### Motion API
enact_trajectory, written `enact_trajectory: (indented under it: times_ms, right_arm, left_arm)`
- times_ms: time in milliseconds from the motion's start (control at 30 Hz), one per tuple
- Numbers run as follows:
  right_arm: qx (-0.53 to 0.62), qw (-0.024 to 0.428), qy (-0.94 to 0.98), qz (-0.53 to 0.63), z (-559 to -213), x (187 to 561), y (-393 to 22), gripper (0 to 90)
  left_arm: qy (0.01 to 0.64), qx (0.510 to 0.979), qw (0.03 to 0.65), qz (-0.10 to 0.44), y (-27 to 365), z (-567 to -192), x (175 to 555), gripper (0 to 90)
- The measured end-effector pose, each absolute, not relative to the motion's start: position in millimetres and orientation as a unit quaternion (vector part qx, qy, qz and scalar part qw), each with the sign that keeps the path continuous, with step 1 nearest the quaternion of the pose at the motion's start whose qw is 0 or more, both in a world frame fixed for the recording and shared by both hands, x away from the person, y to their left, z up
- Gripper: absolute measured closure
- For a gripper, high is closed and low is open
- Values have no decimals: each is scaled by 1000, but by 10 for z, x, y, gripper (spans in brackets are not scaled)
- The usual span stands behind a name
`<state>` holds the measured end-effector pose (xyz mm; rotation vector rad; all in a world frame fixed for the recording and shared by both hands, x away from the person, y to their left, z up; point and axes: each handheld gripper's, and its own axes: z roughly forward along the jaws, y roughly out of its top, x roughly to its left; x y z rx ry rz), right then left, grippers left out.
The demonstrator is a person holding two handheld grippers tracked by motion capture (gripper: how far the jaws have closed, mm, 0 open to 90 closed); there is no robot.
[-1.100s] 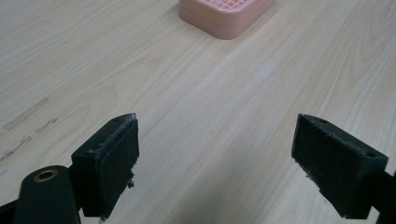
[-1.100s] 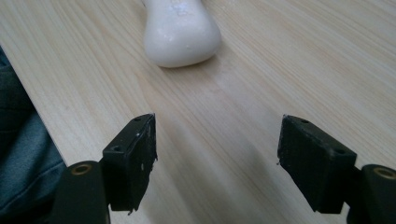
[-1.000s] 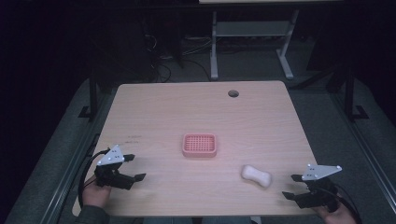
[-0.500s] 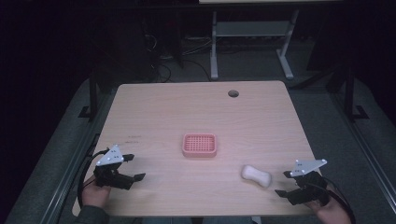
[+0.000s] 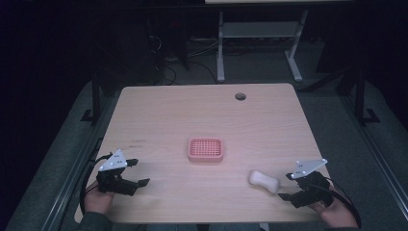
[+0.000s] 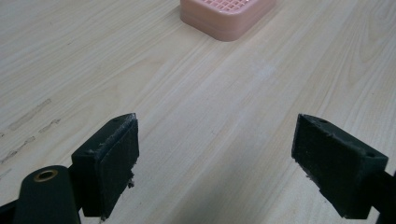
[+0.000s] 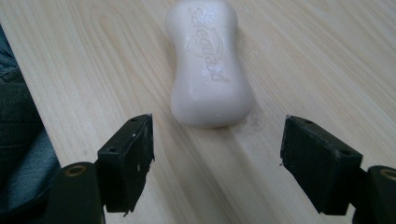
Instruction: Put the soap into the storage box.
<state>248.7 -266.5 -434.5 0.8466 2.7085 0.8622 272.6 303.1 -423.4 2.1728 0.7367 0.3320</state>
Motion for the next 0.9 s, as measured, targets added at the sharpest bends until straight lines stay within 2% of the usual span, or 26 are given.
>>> enact_trajectory:
  times_ms: [900]
  right_arm:
    - [263, 87, 922, 269, -4330, 2696, -2280, 250]
  left_arm:
    - [291, 859, 400, 133, 3050, -4227, 2738, 148]
